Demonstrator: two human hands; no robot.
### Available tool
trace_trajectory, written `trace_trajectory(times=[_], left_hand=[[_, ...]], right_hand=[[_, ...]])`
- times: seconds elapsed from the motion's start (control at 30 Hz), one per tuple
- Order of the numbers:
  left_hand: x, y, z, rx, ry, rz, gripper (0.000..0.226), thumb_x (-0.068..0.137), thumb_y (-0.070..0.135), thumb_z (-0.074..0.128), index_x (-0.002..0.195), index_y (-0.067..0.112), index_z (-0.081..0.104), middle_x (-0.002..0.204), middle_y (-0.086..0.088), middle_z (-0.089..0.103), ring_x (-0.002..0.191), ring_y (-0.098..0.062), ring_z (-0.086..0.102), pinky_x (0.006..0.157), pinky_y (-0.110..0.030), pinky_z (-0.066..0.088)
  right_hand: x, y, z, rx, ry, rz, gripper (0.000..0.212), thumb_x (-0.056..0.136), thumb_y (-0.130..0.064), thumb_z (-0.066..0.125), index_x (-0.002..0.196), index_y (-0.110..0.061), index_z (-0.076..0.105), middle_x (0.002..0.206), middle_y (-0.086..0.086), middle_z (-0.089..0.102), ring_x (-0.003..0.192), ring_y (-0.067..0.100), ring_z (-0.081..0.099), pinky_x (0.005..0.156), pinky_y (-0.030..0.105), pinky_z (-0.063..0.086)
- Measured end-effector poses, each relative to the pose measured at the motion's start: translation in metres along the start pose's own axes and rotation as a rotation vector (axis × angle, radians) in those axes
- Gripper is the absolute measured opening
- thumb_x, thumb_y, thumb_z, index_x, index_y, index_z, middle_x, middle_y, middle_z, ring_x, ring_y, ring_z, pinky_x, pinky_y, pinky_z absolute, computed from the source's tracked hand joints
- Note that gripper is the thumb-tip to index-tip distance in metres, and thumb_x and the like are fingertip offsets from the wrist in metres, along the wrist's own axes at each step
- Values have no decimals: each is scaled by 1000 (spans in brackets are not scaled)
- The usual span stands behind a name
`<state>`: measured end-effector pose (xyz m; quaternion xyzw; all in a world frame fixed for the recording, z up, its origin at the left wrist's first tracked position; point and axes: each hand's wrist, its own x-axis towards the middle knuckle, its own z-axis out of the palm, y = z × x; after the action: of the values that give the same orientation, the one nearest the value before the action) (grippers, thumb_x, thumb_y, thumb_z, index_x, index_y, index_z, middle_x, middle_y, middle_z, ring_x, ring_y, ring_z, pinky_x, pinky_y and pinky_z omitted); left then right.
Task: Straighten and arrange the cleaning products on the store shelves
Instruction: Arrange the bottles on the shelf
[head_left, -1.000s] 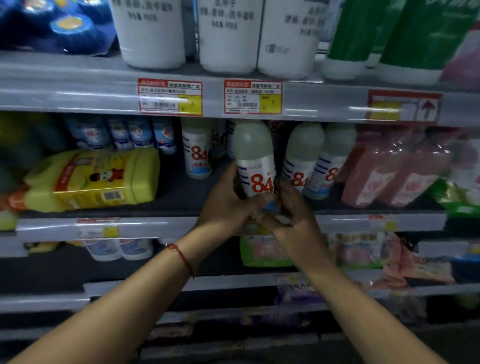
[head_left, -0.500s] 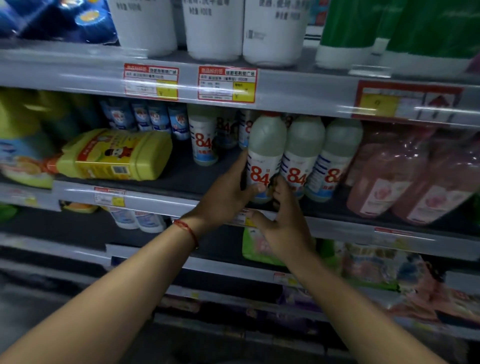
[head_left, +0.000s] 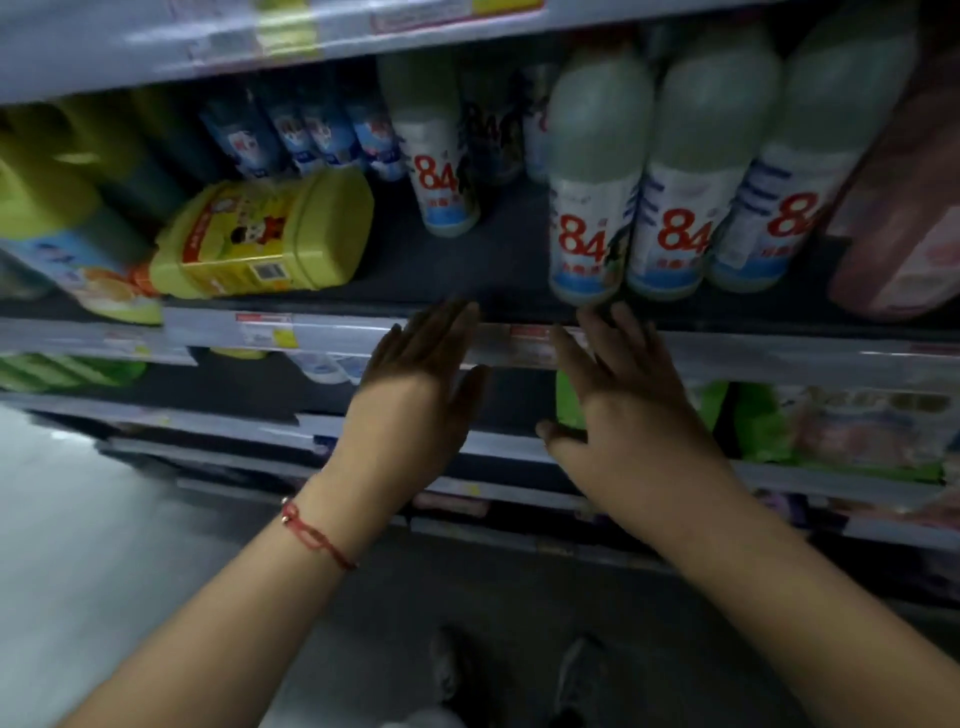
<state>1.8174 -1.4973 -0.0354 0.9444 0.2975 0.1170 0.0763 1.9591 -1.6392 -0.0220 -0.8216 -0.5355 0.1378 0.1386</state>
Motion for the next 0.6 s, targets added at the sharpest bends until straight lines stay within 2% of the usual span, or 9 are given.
trace_trajectory(times=[0.1, 0.17, 0.27, 0.37, 0.43, 0.6], left_hand=[[-35, -37, -7, 45, 14, -98, 62, 98, 36, 54, 152, 7, 44, 155, -20, 46, 141, -43, 46, 113, -56, 39], [-53, -64, -16, 80, 9, -152, 66, 97, 35, 60, 153, 8, 42, 156, -20, 43, 141, -44, 44, 111, -57, 40], [-88, -114, -29, 102, 32, -198, 65, 98, 43, 54, 152, 9, 43, 153, -20, 48, 137, -43, 47, 109, -58, 42], [-132, -176, -49, 105, 55, -297, 63, 99, 41, 60, 153, 13, 43, 156, -18, 44, 142, -43, 43, 114, -59, 38], [-167, -222, -68, 104, 56, -371, 67, 97, 43, 60, 155, 16, 40, 161, -15, 39, 146, -39, 38, 116, -57, 35], [-239, -320, -100, 124, 106, -502, 69, 97, 46, 60, 156, 19, 39, 161, -11, 38, 147, -38, 39, 117, -54, 34]], right_hand=[[0, -37, 4, -21, -27, -87, 82, 101, -48, 45, 161, -23, -5, 168, -3, -17, 152, 19, -24, 117, 30, -21], [5, -68, 12, -37, -30, -120, 82, 100, -49, 47, 161, -24, -2, 169, -2, -12, 153, 19, -20, 121, 33, -16], [14, -122, 29, -62, -51, -161, 82, 99, -50, 49, 161, -28, 0, 169, -4, -6, 155, 19, -14, 126, 39, -6], [21, -189, 52, -66, -78, -214, 82, 99, -50, 50, 160, -31, -1, 169, -7, 0, 155, 18, -9, 127, 41, -1], [25, -238, 70, -75, -113, -246, 82, 99, -50, 50, 160, -33, -3, 169, -9, -1, 155, 16, -10, 127, 41, -2], [44, -344, 121, -2, -158, -270, 84, 98, -53, 53, 158, -38, -5, 167, -16, -4, 153, 9, -12, 126, 38, -5]])
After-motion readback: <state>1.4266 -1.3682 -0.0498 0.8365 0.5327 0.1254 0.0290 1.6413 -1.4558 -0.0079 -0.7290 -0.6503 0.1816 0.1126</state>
